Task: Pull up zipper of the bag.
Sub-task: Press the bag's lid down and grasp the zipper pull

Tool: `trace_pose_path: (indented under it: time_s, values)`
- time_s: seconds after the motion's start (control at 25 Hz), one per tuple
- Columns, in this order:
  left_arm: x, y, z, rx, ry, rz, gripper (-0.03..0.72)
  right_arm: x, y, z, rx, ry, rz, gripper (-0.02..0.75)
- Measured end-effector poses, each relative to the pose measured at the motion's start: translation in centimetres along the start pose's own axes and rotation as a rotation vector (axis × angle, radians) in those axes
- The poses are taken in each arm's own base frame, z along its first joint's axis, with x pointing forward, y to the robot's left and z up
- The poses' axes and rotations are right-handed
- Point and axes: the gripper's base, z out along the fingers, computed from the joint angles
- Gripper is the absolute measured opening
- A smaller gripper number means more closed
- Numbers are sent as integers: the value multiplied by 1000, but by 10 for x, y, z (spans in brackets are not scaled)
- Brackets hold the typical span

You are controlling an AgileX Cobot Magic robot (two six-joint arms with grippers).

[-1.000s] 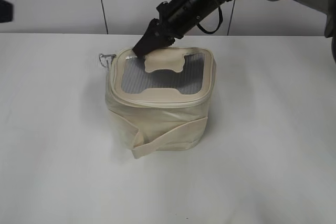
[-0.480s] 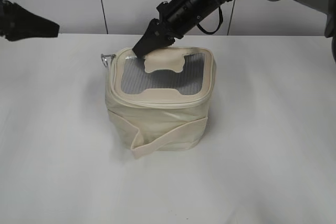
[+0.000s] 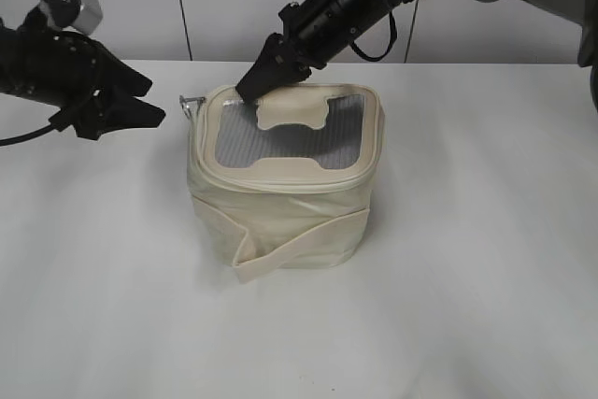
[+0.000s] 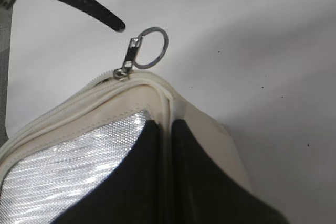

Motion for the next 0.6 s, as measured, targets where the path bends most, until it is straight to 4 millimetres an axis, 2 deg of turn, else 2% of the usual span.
trace_pose_path:
  time_s: [0.28,0.6]
  values:
    - [-13,-7,18,-65,36,102,477,0,0,0,0,0,6,48]
    - [-25,-11,25,-73,32,145,477,0,0,0,0,0,7,46]
